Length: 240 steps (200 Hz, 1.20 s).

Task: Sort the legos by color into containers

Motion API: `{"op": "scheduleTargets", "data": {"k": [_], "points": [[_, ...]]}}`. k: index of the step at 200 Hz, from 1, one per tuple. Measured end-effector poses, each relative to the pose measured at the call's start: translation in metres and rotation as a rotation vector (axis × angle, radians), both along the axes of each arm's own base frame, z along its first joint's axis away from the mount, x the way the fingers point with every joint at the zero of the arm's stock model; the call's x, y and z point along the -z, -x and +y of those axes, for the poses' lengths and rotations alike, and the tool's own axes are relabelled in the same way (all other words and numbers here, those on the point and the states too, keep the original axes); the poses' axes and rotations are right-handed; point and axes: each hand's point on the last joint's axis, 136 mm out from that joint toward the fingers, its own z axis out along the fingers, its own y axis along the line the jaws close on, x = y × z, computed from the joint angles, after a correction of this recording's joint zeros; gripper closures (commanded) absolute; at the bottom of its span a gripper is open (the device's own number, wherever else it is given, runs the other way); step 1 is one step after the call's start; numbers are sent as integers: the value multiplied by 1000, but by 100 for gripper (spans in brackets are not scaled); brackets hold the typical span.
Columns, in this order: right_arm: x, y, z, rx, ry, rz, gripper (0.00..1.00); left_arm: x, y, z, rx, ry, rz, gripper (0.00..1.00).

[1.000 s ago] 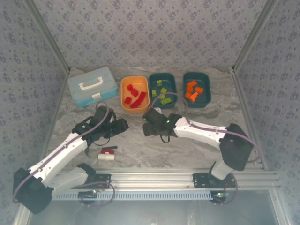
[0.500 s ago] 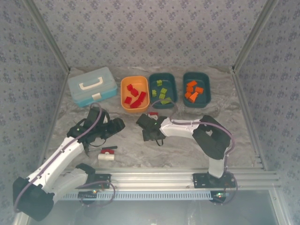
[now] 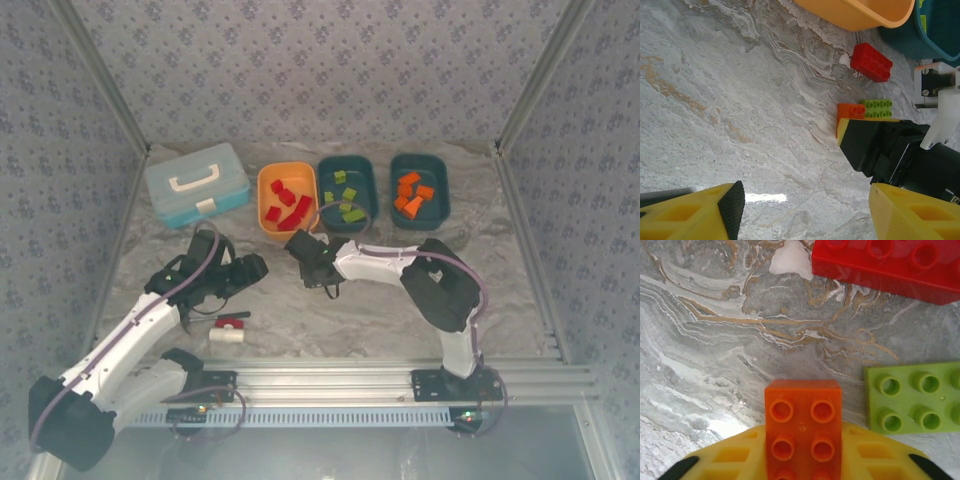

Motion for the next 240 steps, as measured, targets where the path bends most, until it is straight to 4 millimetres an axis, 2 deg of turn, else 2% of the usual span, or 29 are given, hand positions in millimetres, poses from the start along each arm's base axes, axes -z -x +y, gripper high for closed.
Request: {"op": "scheduleTargets", "data": {"k": [37, 55, 72, 92, 105, 118, 131, 155, 177, 194, 213, 240], "points": [[-1, 5, 1, -11, 10, 2, 77, 3, 1, 0, 3, -1, 4, 32], [-11, 9, 0, -17, 8, -9, 77, 4, 1, -2, 8, 1, 0, 32], [-34, 11, -3, -18, -20, -39, 77, 4, 3, -7, 27, 3, -3, 32], [-77, 9, -11, -2, -77, -98, 76, 8, 6, -19, 68, 4, 0, 32], [-105, 3, -24, 27, -121, -141, 76, 12, 8, -30, 102, 3, 5, 32], [-130, -10, -47, 76, -154, -183, 75, 17, 12, -41, 137, -4, 13, 32], [-148, -29, -79, 153, -170, -219, 75, 23, 15, -52, 168, -12, 23, 32], [-158, -67, -145, 306, -141, -260, 75, 33, 18, -67, 205, -31, 39, 33], [-148, -95, -204, 434, -74, -252, 75, 33, 18, -79, 222, -38, 33, 33], [-137, -114, -235, 505, -30, -227, 76, 27, 17, -87, 233, -30, 14, 33], [-123, -135, -258, 560, 8, -200, 76, 20, 16, -92, 239, -25, -7, 33], [-104, -160, -281, 610, 56, -164, 77, 15, 16, -97, 247, -23, -23, 33]]}}
